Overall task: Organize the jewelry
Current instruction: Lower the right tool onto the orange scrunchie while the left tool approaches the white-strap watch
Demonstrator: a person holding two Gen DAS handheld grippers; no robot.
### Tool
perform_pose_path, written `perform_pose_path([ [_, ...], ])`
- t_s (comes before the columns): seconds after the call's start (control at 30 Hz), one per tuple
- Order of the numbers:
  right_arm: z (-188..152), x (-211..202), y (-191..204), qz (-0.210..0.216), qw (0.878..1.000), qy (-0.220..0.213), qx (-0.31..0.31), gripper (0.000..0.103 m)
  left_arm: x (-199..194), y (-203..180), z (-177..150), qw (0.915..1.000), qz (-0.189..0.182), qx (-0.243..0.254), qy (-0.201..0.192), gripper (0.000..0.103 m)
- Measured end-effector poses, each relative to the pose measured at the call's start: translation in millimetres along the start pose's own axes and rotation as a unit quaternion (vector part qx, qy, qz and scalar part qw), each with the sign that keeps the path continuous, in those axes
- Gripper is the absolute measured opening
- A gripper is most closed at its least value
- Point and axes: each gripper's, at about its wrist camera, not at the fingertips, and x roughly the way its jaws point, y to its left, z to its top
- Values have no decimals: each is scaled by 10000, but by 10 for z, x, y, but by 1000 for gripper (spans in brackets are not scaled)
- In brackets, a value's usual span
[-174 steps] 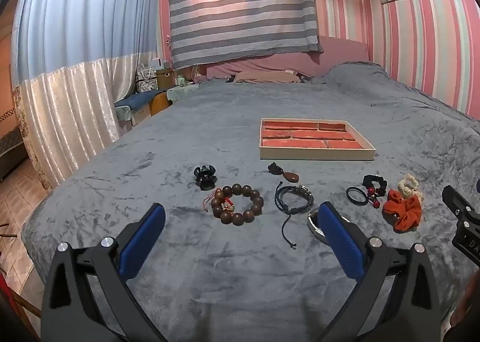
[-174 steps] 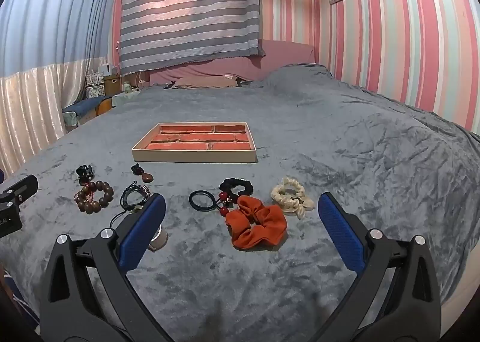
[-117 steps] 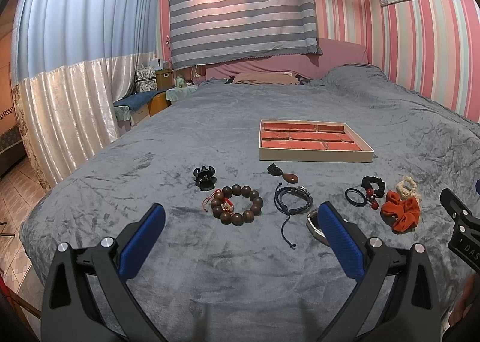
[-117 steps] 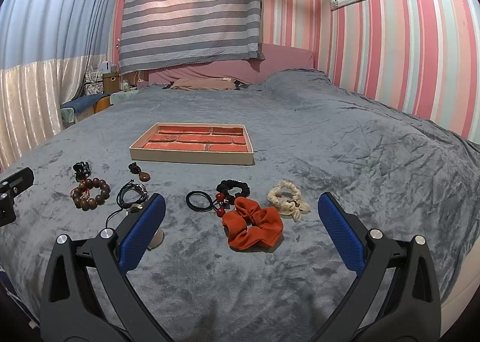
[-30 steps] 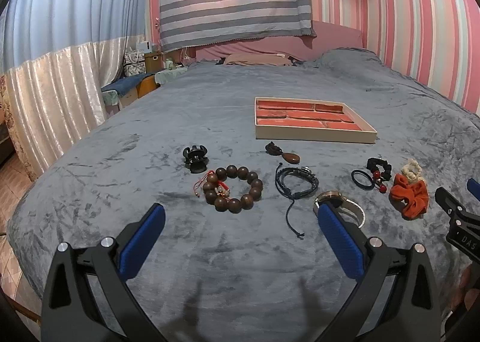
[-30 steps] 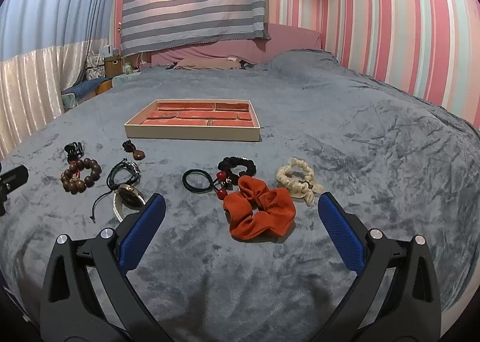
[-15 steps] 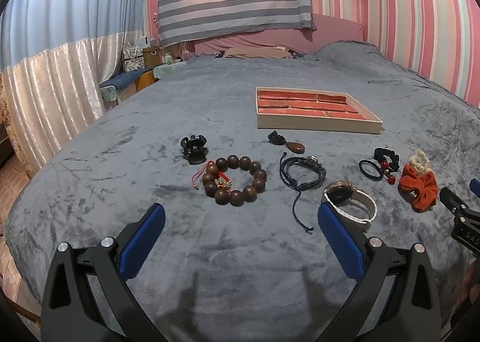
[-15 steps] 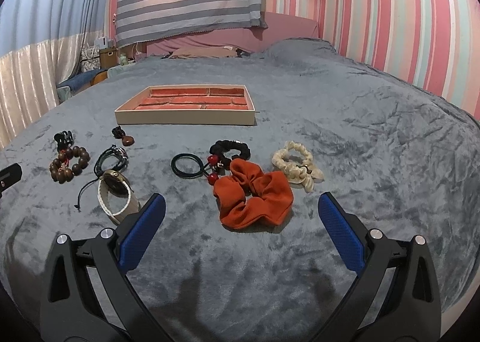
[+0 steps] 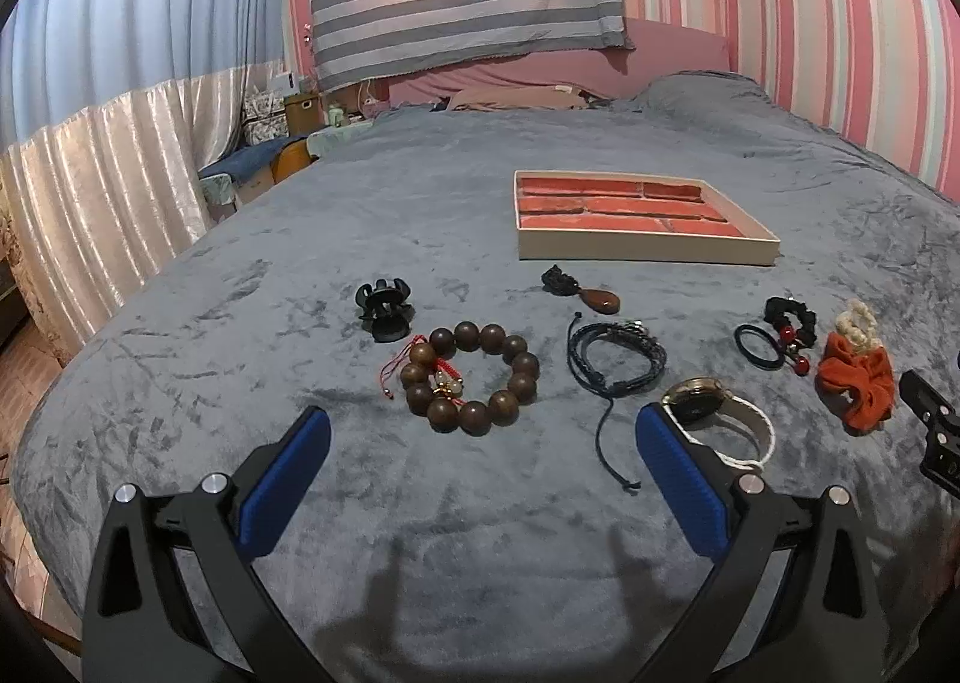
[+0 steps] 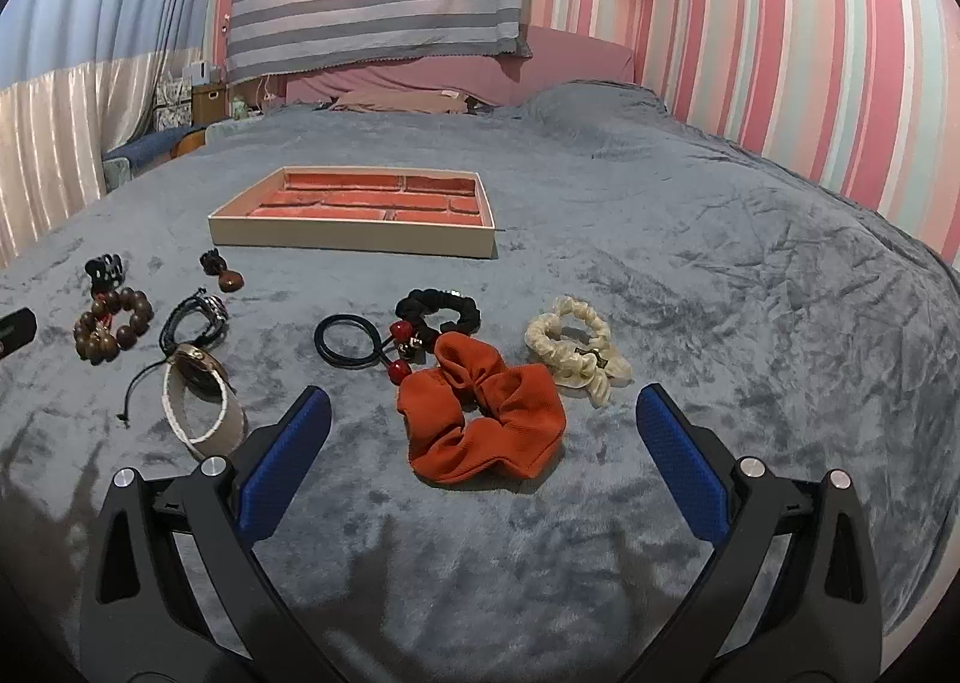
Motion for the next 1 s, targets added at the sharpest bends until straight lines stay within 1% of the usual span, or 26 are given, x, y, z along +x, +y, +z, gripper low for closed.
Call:
perform_pose_path([
  [0.13,-10,77,-21,-39,10000,84,-12,99,102,22,-12,9999,-65,-38,137,99],
  [0.2,-2,105,-55,-64,9999,109,19,99,147,6,-9,9995,-232,-50,225,99],
  [0.23,6,119,-74,-79,9999,127,33,99,149,-14,-5,9994,-255,-38,231,99],
  [0.37,40,185,-156,-129,9998,170,61,99,146,-176,41,9990,-380,68,210,99],
  [0.47,50,254,-211,-146,9995,255,64,99,194,-332,68,9983,-503,103,274,99],
  [0.67,61,461,-338,-147,9987,491,71,99,441,-658,41,9956,-658,133,652,99],
  [0.7,63,531,-359,-126,9983,569,84,99,511,-708,27,9946,-673,134,784,98],
  [0.77,53,617,-374,-98,9976,679,114,99,596,-747,4,9929,-738,101,925,96],
  [0.8,37,673,-384,-80,9969,766,128,98,649,-780,-11,9920,-744,103,1014,93],
  [0.83,18,724,-397,-50,9962,852,147,94,681,-797,-27,9914,-738,108,1078,91],
  [0.87,4,758,-411,-42,9957,913,176,92,721,-820,-42,9906,-722,119,1155,87],
  [0.9,-16,805,-431,-23,9946,1009,228,89,762,-840,-58,9898,-687,130,1240,84],
  [1.0,-54,888,-479,104,9919,1200,395,83,835,-851,-89,9880,-666,100,1391,84],
])
